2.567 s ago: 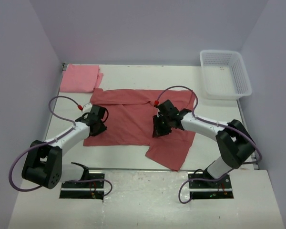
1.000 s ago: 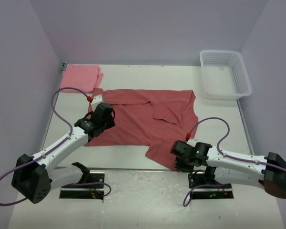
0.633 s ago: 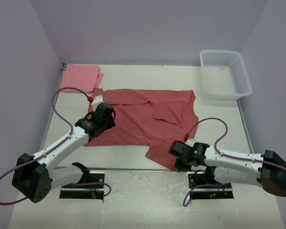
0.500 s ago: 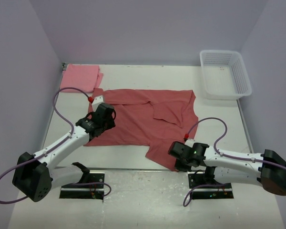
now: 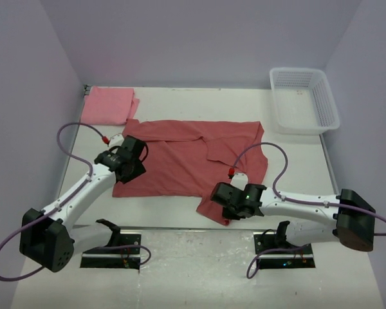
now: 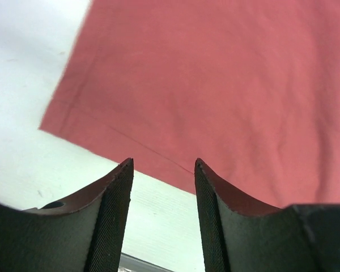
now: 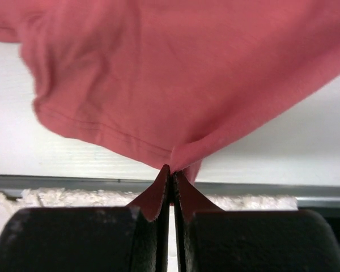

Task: Fold and stack the t-shirts
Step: Grap the side of the flattened tshirt closest away from the robot with both arms

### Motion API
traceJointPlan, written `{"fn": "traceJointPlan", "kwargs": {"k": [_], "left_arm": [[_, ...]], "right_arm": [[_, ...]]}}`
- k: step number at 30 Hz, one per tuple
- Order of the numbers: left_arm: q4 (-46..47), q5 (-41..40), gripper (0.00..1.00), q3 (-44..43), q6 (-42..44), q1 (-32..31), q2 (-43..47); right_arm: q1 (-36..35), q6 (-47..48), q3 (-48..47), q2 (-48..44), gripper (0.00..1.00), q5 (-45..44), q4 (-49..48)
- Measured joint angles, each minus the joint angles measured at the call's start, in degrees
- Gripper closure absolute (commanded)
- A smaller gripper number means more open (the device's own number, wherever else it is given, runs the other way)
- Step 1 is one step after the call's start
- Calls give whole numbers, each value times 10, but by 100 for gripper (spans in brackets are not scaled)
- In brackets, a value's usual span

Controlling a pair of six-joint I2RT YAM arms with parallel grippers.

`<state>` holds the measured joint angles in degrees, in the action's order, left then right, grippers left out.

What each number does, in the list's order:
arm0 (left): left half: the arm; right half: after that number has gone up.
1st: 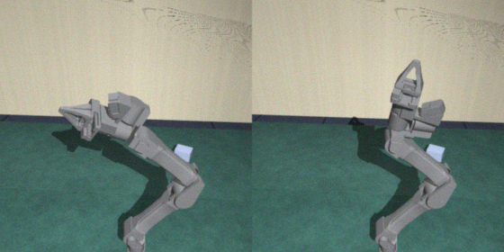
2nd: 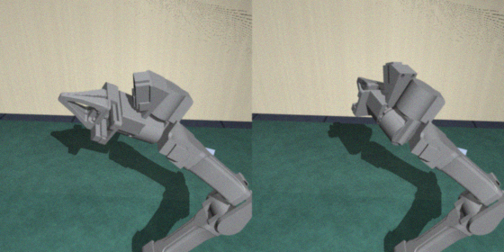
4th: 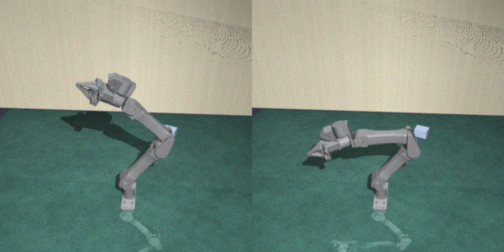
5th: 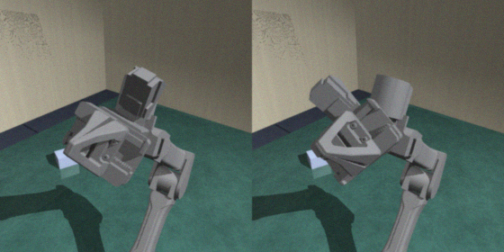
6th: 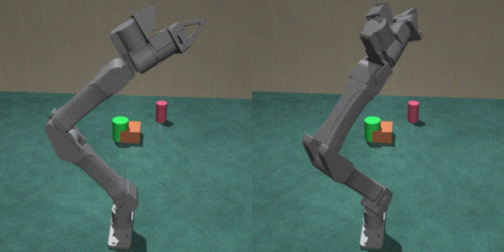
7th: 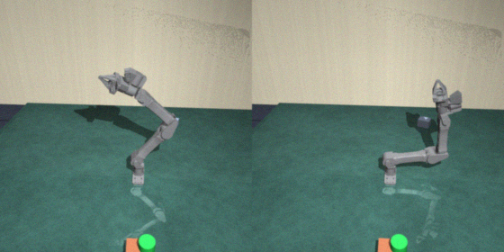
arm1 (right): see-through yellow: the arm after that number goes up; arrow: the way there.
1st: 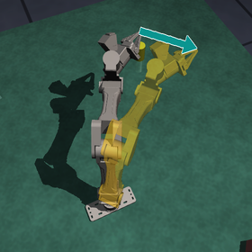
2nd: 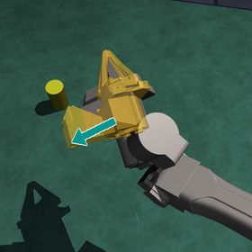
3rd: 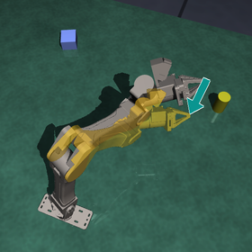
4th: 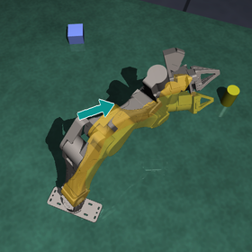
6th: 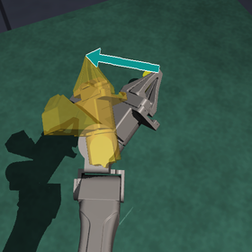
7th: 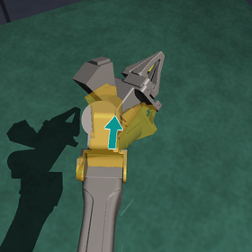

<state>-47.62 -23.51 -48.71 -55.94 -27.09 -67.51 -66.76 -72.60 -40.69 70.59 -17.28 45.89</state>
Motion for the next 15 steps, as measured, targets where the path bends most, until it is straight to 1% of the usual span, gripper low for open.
{"fn": "traceJointPlan", "kwargs": {"k": [2,5,8,15], "left_arm": [[-14,10,50,2,-7,40,11],[-50,5,49,-3,-10,89,-17],[-87,0,48,-25,-8,118,-75],[-99,7,48,-41,7,169,-136]], "right_arm": [[0,24,4,-2,100,2,-28],[0,51,14,-8,100,3,-58],[0,67,40,-35,100,3,-81],[0,76,98,-137,100,3,-88]]}}
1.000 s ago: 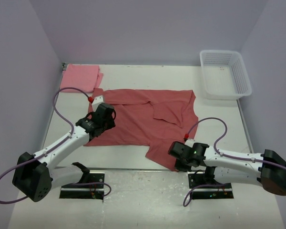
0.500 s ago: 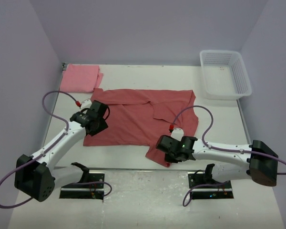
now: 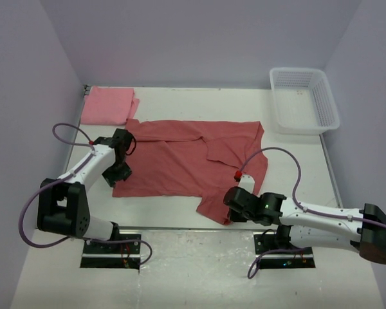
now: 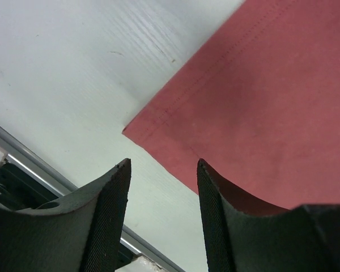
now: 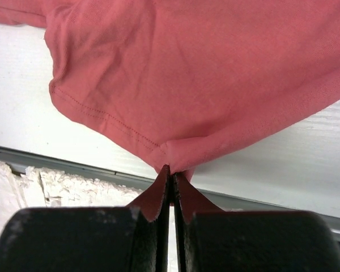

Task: Fold and stack the t-shirts
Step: Grap the side of the flattened tshirt closest away from the robot with both arms

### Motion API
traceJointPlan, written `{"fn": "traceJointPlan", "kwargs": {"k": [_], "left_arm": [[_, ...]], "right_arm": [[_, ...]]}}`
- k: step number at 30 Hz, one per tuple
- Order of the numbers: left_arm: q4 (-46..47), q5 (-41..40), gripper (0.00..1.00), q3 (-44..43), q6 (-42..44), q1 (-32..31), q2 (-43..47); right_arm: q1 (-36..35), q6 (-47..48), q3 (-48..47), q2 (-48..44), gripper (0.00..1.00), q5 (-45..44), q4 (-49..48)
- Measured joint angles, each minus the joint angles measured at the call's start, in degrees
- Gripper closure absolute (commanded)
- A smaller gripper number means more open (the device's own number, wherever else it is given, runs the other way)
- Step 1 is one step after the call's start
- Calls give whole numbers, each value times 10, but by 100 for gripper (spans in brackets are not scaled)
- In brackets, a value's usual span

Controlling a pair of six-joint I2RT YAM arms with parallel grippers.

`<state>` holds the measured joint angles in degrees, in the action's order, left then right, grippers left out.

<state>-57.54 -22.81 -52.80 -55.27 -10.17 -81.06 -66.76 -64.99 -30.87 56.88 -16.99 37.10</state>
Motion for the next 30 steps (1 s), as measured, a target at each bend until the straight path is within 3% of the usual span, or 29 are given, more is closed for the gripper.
{"fn": "traceJointPlan", "kwargs": {"k": [24,30], "left_arm": [[48,6,51,31,45,53,-94],[56,15,60,27,63,71,-99]], "right_arm": [[0,-10,29,-44,100,2,-5],[0,-10,30,-36,100,4,-5]]}}
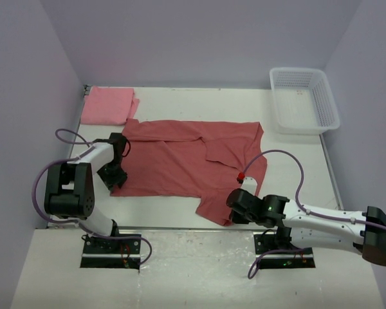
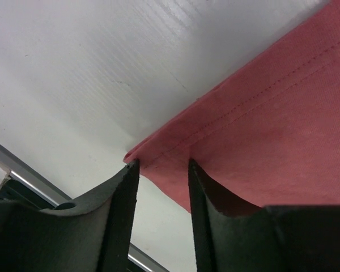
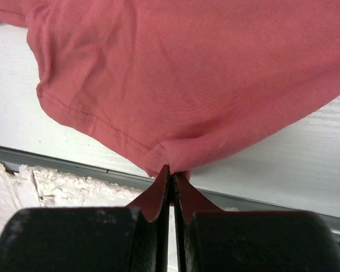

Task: Fold and stack the t-shirts
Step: Grap the side of the flattened tshirt closest away from the robot with both arms

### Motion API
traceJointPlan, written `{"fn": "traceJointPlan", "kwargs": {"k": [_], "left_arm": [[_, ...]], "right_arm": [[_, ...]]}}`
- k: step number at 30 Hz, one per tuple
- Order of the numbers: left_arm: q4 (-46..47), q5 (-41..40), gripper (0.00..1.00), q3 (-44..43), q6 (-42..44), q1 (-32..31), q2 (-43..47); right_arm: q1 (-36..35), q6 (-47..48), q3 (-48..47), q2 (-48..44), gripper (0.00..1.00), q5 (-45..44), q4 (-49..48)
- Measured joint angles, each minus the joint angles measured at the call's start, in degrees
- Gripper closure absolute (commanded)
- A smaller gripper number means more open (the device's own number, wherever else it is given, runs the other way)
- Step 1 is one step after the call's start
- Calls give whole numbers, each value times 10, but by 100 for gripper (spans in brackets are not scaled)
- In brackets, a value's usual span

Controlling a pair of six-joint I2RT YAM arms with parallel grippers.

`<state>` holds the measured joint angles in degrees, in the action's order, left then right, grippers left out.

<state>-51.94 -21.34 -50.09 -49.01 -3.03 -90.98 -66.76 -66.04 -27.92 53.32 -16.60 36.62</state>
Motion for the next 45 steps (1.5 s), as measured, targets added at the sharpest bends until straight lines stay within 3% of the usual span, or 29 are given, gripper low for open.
{"fn": "traceJointPlan", "kwargs": {"k": [9,12,26,32,45], "left_arm": [[17,8,82,-7,21,9,-12],[21,12,77,-9,26,12,-15],[16,-13,72,-28,37,30,50],[23,-10,64,-36,52,51,46],[66,19,64,11,71,75,14]], "right_arm": [[0,0,0,15,100,2,0],[0,-1,0,16,100,3,0],[0,-4,9,19,100,11,-3],[0,-6,14,7,100,11,-2],[0,-13,22,-13,100,11,-1]]}}
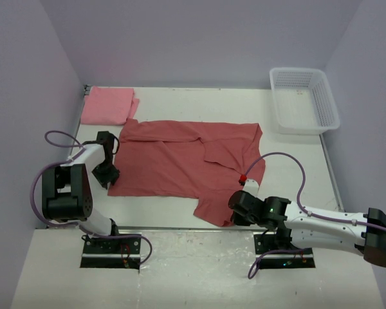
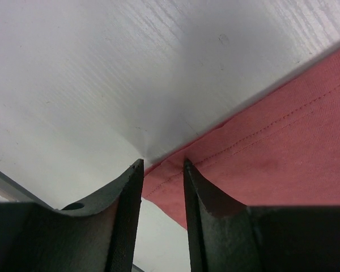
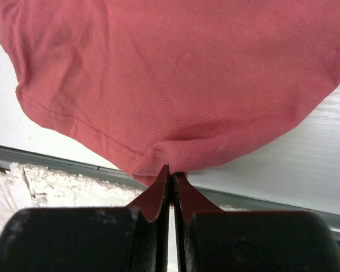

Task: Fold and stack the t-shirts
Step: Grap the side of the flattened tshirt closest away from the robot with both arms

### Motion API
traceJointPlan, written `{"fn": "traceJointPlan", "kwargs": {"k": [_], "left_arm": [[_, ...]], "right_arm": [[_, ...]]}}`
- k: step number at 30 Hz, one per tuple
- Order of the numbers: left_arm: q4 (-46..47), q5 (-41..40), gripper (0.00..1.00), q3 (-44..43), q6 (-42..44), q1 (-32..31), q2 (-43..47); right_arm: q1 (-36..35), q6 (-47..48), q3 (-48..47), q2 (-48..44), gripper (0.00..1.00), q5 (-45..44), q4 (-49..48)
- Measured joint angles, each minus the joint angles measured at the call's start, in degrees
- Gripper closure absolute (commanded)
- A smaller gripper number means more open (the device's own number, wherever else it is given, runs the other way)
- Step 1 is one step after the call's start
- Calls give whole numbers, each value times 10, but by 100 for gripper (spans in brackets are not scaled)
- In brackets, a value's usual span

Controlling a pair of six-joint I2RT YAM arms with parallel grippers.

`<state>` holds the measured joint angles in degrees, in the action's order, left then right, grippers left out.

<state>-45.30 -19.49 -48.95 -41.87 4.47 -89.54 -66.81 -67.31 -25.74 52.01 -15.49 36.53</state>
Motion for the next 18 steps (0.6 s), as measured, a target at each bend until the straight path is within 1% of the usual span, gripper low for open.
{"fn": "traceJointPlan", "kwargs": {"k": [1,8,10,11,12,13,14,18], "left_arm": [[1,1,64,0,1,0,0],[9,16,73,0,16,2,-4],[11,22,79,-1,20,5,-5],[13,24,83,-1,21,7,-5],[15,29,85,-1,21,8,-5],[16,33,90,0,23,10,-5],[18,36,91,0,23,12,-5],[21,50,92,0,25,20,-5]], "right_arm": [[0,0,0,0,100,0,0],[0,-2,0,1,100,0,0],[0,-2,0,2,100,0,0],[0,-2,0,2,100,0,0],[0,-2,0,2,100,0,0],[0,-2,0,2,100,0,0],[0,-2,0,3,100,0,0],[0,-2,0,12,100,0,0]]}}
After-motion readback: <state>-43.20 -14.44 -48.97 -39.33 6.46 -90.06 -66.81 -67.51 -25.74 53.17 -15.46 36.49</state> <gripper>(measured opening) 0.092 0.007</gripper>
